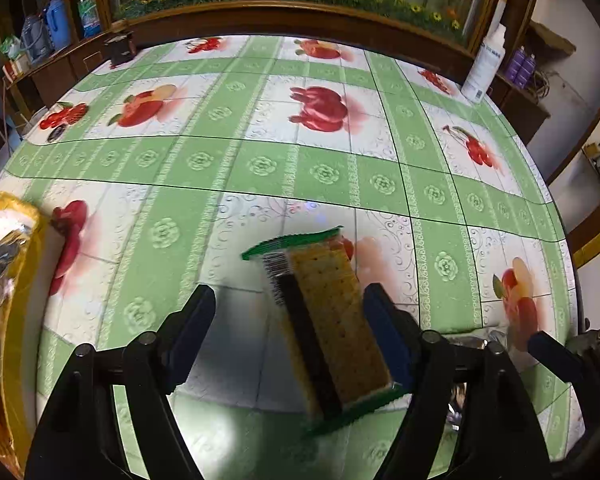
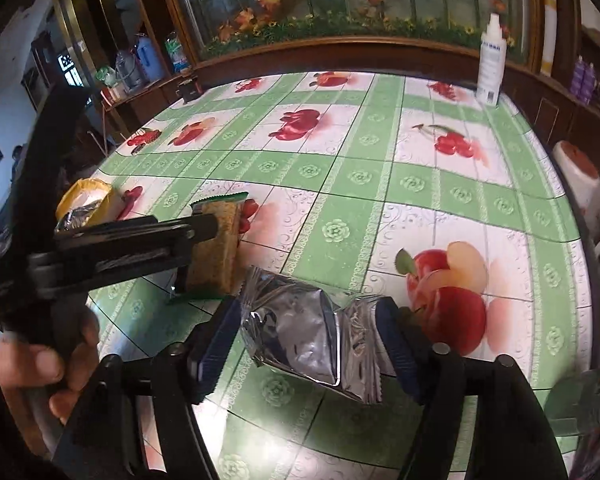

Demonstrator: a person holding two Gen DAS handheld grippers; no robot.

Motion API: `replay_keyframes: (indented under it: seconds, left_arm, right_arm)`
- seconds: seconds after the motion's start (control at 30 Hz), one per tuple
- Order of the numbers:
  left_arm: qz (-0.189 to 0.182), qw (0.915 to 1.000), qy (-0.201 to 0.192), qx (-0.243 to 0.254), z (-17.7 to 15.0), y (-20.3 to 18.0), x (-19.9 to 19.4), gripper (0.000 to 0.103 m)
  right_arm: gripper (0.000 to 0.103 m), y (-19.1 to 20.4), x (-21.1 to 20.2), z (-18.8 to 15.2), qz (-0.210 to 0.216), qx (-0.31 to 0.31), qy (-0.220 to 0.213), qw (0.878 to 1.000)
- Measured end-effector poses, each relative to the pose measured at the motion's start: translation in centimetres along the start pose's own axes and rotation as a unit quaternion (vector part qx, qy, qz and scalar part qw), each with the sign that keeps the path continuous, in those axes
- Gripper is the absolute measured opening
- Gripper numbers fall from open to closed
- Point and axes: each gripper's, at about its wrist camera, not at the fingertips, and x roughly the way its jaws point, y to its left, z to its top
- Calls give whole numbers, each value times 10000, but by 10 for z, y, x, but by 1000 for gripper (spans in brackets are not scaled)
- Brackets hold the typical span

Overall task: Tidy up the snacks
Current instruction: 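Grasp the green-edged cracker pack with left gripper while right grasps the silver foil bag, then carry the cracker pack and foil bag over the tray and open both grippers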

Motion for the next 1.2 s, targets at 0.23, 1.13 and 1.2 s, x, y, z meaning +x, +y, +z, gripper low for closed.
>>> replay_keyframes:
  seconds: [0.23, 1.13, 1.2]
  left_arm:
    - [162, 9991, -99, 392, -17, 10, -2, 68]
    - [-18, 9971, -619, 444, -91, 95, -87, 44]
    - [75, 9963, -720, 454, -95, 98, -97, 44]
  right_arm:
    - [75, 3, 10, -5, 96, 197, 51, 9997]
    - [22, 31, -13, -28, 763, 802, -396, 9931]
    - [22, 38, -21, -30, 860, 832, -456, 9918]
